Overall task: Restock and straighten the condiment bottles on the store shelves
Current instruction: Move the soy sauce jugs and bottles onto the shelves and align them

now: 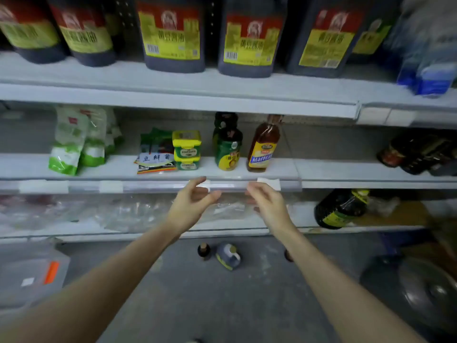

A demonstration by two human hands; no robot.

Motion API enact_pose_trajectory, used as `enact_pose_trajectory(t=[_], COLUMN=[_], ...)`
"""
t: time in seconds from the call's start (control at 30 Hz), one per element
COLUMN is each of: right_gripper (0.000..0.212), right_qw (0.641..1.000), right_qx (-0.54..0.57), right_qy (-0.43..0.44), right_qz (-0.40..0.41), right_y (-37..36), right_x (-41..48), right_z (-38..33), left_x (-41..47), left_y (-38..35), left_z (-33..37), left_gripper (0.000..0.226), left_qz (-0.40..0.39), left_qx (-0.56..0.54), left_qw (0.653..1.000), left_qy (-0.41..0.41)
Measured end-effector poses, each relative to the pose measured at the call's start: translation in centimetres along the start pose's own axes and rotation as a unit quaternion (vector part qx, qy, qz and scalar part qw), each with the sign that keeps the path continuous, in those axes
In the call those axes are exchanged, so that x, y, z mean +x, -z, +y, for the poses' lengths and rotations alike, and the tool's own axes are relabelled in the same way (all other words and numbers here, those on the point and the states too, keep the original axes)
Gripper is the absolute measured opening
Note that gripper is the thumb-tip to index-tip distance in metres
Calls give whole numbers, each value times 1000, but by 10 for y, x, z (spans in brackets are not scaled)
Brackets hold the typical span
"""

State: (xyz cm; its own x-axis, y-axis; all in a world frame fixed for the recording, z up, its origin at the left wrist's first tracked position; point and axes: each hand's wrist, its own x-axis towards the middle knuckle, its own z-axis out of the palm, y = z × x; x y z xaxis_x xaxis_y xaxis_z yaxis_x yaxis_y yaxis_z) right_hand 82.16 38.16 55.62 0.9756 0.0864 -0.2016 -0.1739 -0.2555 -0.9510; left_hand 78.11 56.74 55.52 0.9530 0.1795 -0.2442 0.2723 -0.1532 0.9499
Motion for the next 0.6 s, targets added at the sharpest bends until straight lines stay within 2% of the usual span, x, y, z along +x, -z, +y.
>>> enact_pose_trajectory(t=[0.2, 0.3, 0.4, 0.5, 0.57, 0.6], right_gripper=[9, 7, 8, 19, 17, 14], right_qw=[998, 994, 991, 986, 983, 982], right_qx=[-14, -14, -10, -22, -33, -44], right_qy=[-69, -106, -136, -163, -175, -180], right_qz=[-1, 5, 15, 26, 32, 33], right_y=[-34, -44, -52, -58, -63, -65], right_x=[25, 34, 45, 57, 69, 73], right_z=[125, 185, 250, 314, 364, 385], left_x=[31, 42, 56, 69, 81, 85], left_y=[-21, -36, -61, -88, -105, -111], left_z=[-131, -186, -243, -299, -340, -357], left_gripper=[56, 50, 38, 12, 14, 26], left_qz=[-23, -23, -35, -34, -33, -34], left_qx=[27, 34, 40, 46, 44, 39], left_qw=[995, 990, 984, 977, 973, 972], left_qy=[93, 133, 171, 205, 224, 230])
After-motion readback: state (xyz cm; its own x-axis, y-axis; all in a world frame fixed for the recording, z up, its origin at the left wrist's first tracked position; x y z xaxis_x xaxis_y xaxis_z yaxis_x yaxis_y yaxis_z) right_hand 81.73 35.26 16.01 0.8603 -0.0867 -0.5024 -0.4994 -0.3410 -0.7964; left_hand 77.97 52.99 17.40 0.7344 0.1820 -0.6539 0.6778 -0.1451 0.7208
